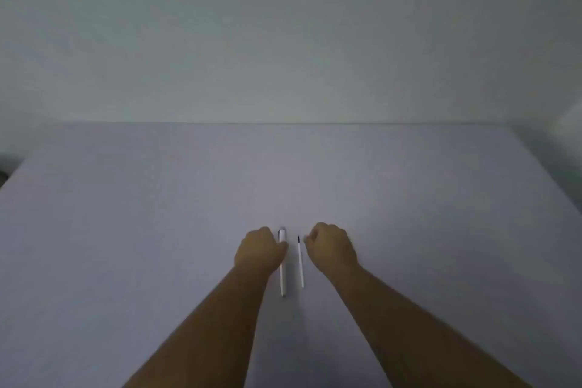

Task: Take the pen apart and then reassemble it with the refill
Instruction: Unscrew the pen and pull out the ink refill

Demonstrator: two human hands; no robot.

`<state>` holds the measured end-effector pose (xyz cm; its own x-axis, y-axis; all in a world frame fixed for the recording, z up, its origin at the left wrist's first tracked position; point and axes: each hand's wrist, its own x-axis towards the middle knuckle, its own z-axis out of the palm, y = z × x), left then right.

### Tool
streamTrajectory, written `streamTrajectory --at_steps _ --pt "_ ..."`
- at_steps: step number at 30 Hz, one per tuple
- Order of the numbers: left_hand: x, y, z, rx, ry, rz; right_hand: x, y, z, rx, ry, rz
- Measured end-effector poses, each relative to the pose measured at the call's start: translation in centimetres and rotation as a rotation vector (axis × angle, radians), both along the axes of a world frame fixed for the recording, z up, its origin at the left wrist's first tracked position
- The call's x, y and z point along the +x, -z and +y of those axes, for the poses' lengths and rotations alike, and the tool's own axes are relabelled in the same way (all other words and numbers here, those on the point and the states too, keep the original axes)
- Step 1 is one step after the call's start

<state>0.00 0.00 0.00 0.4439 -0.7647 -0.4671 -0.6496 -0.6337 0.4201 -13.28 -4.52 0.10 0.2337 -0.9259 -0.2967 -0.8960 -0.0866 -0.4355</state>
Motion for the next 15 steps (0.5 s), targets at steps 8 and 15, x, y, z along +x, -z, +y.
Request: streamTrajectory --at_steps 8,15 --pt "-1.2 2.6 1.0 0.06 -0.106 0.092 0.7 2.1 1.0 0.046 0.034 -0.052" --pt "-1.3 2.0 1.2 -0.013 -0.104 0.116 2.2 2.2 0.9 0.072 0.041 -0.119"
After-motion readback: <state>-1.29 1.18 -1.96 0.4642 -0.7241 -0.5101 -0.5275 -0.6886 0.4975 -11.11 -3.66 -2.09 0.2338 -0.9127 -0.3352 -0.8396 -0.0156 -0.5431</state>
